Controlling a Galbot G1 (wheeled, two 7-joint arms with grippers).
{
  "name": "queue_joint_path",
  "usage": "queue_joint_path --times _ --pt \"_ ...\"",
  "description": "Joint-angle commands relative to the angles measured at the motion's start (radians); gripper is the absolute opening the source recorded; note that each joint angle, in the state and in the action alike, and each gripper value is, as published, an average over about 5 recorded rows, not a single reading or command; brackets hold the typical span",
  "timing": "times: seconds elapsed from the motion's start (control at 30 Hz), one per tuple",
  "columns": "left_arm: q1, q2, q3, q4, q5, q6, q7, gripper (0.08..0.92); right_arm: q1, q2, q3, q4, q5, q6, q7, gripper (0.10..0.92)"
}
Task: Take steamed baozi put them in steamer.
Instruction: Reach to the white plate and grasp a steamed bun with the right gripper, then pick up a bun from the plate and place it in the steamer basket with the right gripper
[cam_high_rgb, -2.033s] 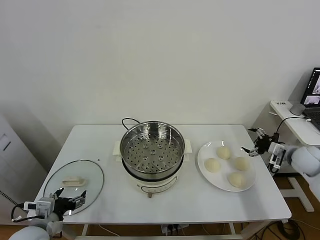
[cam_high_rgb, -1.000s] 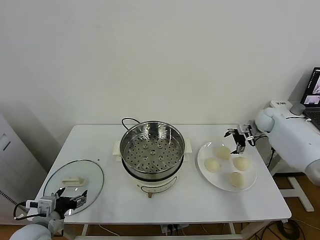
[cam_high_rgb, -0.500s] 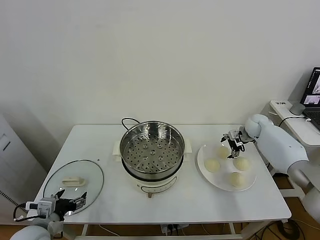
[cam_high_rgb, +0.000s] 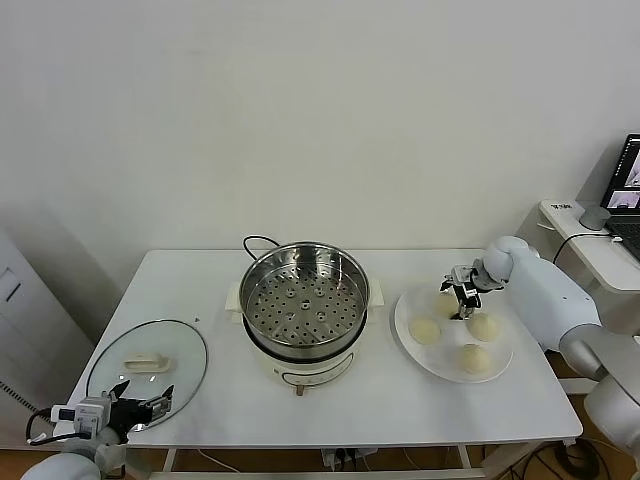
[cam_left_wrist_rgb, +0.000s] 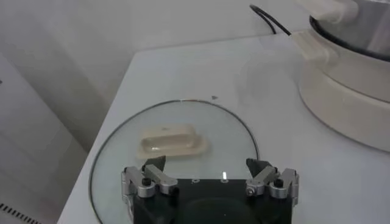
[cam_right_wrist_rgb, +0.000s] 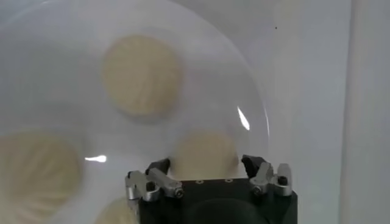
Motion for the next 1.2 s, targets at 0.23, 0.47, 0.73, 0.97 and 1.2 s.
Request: queue_joint_path --times 0.23,0.47,0.73,0.97,1.2 --pt "0.0 -0.001 -0.001 -0.001 0.001 0.0 0.0 0.823 0.003 -0.014 0.004 0.021 0.019 -0.005 -0.007 0.48" --pt "0.006 -0.002 -0.008 -0.005 0.004 0.001 -0.001 0.823 0.139 -0.119 -0.181 0.24 0.184 -0.026 -0.032 0.475" --pt "0.023 0.002 -0.016 -0.013 0.006 0.0 -0.001 0.823 0.479 -0.111 -0.39 0.395 0.386 0.078 -0.092 0.483" --pt "0.024 0.005 -0.013 -0.021 0.006 -0.002 -0.001 0.823 0.599 0.023 -0.465 0.419 0.443 0.243 -0.134 0.483" --pt "0.028 0.009 -0.005 -0.024 0.009 -0.007 0.001 0.823 0.604 0.19 -0.453 0.391 0.337 0.52 -0.149 0.483"
